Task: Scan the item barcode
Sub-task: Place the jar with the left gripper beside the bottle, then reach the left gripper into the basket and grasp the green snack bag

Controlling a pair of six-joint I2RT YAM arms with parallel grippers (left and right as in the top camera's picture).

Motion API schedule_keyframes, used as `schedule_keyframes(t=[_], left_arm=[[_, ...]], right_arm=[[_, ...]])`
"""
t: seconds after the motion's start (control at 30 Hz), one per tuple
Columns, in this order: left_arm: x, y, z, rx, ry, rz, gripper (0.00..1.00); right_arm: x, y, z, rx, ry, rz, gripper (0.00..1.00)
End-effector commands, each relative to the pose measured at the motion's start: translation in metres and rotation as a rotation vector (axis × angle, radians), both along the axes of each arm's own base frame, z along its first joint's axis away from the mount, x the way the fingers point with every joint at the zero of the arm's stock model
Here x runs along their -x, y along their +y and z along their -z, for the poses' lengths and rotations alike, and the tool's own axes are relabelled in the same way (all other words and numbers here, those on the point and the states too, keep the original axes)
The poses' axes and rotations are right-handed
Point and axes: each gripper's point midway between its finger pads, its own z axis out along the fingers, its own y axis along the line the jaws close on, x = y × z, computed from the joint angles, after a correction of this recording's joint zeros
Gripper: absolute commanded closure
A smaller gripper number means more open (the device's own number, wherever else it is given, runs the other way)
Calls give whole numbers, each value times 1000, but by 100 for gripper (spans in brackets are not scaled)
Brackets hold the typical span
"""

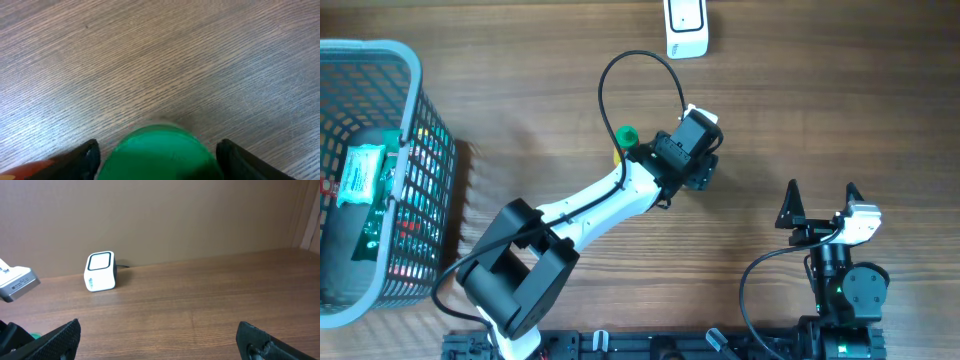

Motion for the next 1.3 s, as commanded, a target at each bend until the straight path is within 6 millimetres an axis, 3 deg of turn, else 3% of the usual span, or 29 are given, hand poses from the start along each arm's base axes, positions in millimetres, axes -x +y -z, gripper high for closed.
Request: schedule_keyframes(t=[0.0, 0.2, 0.4, 0.5, 0.57, 0.63, 0.67, 0.77, 0.9, 1.0, 1.13, 1.27], left_arm=[[-4, 2, -2, -10, -20, -6, 20], [-7, -1, -15, 17, -46, -5, 18], [-20, -14, -108, 159, -196, -4, 16], [-19, -4, -152, 197, -275, -24, 16], [-11, 14, -185, 176, -342, -26, 16], [-3, 45, -215, 140, -411, -100, 15], [0, 77, -238, 94, -478, -192, 14], [4, 162, -278, -55, -611, -424, 12], [16, 293, -306, -102, -654, -805, 9], [37, 381, -302, 32, -597, -1086, 7], [69, 459, -271, 236, -453, -1394, 6], [104, 515, -226, 306, -282, -1671, 6]], right_arm=[[0, -3, 0, 12, -1, 17, 0], [0, -3, 0, 12, -1, 17, 0], [0, -3, 0, 13, -1, 17, 0], [0, -3, 0, 13, -1, 17, 0], [0, -3, 0, 13, -1, 17, 0], [0, -3, 0, 13, -1, 17, 0], [0, -3, 0, 12, -1, 17, 0], [0, -3, 0, 13, -1, 17, 0], [0, -3, 0, 12, -1, 17, 0], [0, -3, 0, 12, -1, 17, 0], [0, -3, 0, 13, -1, 17, 0], [0, -3, 0, 12, -1, 17, 0]])
